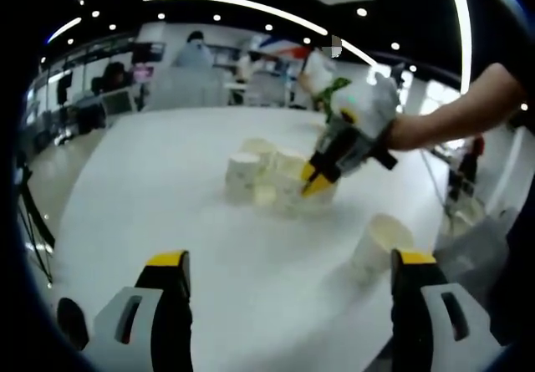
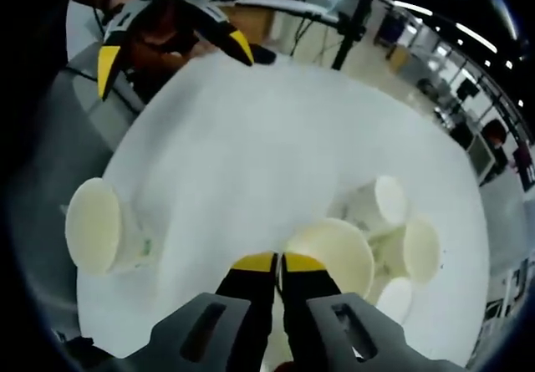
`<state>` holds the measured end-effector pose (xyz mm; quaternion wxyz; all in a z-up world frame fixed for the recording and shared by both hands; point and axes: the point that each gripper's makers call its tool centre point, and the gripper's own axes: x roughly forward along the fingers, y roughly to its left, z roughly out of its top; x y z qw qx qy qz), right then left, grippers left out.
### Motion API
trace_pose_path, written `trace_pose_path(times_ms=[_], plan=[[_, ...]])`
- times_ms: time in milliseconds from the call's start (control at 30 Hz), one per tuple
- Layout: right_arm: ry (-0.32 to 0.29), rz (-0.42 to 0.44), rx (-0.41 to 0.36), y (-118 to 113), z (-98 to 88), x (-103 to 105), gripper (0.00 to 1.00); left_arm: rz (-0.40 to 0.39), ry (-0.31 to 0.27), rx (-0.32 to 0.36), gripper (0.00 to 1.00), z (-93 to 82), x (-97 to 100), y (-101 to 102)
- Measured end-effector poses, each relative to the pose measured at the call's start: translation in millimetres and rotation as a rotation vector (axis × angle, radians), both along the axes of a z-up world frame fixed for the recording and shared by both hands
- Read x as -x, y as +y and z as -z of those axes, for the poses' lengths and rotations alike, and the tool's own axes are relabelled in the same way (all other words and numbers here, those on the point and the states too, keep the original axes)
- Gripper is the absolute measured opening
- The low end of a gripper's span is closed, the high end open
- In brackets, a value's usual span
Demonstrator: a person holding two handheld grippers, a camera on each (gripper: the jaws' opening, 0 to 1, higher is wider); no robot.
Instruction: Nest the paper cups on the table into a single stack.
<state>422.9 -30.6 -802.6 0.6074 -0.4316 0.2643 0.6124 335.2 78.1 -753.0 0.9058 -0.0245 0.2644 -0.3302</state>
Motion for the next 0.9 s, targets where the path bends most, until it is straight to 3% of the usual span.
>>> trace_pose_path(times_ms=[233,600,900], plan=[[-0.012,0.022,-0.027,-1,-16.3,2,0.0,-0.012,-0.016,-0.003,1.0,-5.0,-2.4,3],[-0.056,0.066,-0.1,-2,-58.9,11,0.0,-0.013,-0.031,-0.004,0.99,-12.4,-2.6,5],[-0.113,0.099,-0.12,-19,-89.5,22,0.0,-0.005,-0.045,0.007,0.99,-21.4,-2.7,1]])
